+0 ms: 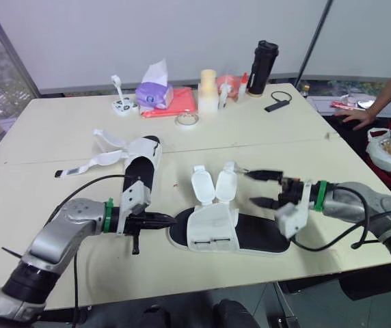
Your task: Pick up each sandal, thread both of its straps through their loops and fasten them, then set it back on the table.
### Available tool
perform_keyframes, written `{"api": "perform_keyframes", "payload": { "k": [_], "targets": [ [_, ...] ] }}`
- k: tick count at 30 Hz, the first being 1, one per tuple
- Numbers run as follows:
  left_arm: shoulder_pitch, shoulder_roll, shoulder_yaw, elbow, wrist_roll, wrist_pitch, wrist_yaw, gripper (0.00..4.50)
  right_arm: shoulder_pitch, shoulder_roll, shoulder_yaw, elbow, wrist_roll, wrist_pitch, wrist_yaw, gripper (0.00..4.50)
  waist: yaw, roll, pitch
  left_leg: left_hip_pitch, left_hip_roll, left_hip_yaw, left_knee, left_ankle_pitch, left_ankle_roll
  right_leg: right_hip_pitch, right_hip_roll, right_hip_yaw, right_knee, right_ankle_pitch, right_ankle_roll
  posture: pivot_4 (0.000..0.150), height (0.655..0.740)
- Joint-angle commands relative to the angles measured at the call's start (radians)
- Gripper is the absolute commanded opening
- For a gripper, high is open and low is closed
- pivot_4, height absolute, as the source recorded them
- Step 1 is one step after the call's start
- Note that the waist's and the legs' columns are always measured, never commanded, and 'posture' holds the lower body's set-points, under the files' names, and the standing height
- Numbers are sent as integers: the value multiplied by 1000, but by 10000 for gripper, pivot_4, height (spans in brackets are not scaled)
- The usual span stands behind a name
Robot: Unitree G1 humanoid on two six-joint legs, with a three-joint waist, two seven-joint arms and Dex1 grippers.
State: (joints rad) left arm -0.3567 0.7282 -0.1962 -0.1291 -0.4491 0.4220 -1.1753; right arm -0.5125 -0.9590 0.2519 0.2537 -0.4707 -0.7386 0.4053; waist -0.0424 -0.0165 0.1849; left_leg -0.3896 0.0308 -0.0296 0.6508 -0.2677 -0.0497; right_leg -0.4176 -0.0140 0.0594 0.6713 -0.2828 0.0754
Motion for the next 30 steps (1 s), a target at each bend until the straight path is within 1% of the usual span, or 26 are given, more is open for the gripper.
{"api": "perform_keyframes", "payload": {
  "k": [1,4,7,12,17,18,20,23,26,27,30],
  "targets": [
    [-28,-15,-40,15,41,-39,-41,398,28,62,-45,-63,99,231,96,45000,0,0,0,0,0,0,0,0,0,0,0,0,0,0,0,1500,7400],
    [-46,-52,-68,55,77,-60,-40,398,31,142,-52,-80,166,405,169,45000,0,0,0,0,0,-1,0,0,0,0,0,0,0,0,0,1500,7400],
    [-52,-79,-92,65,95,-64,-53,398,2,199,-43,-52,154,488,187,45000,0,0,0,0,0,-1,0,0,0,0,0,-1,0,0,0,1500,7400],
    [-42,-108,-115,42,109,-51,-54,398,-94,281,-16,74,104,530,151,45000,-2,0,0,0,0,-1,0,0,0,0,1,-1,0,0,0,1500,7400],
    [-22,-106,-117,29,139,-55,-38,398,-196,338,1,236,57,560,87,45000,-1,0,0,0,0,-1,0,0,0,0,0,-1,0,0,0,1500,7400],
    [-15,-107,-118,31,151,-64,-28,112,-217,356,-2,274,60,568,70,42482,-2,0,0,0,0,0,0,0,0,0,0,-1,0,0,0,1500,7400],
    [-4,-110,-124,44,187,-99,-7,0,-241,376,-6,322,69,548,51,36094,0,0,0,0,0,-1,0,0,0,0,0,-1,0,0,0,1500,7400],
    [6,-111,-129,49,204,-116,0,0,-259,382,1,358,61,521,33,20835,1,0,0,0,0,-1,0,0,0,0,0,-1,0,0,0,1500,7400],
    [12,-121,-127,40,200,-111,12,0,-273,390,-3,375,59,509,5,4061,0,1,0,0,0,-1,0,0,0,0,0,-1,0,0,0,1500,7400],
    [14,-125,-126,37,199,-109,15,0,-279,390,-4,378,55,505,-10,420,1,1,0,0,0,-1,0,0,0,0,0,-1,0,0,0,1500,7400],
    [15,-135,-123,31,196,-103,25,0,-290,380,-3,382,38,459,-59,420,1,1,0,0,0,-1,0,0,0,0,0,-1,0,0,0,1500,7400]
  ]
}}
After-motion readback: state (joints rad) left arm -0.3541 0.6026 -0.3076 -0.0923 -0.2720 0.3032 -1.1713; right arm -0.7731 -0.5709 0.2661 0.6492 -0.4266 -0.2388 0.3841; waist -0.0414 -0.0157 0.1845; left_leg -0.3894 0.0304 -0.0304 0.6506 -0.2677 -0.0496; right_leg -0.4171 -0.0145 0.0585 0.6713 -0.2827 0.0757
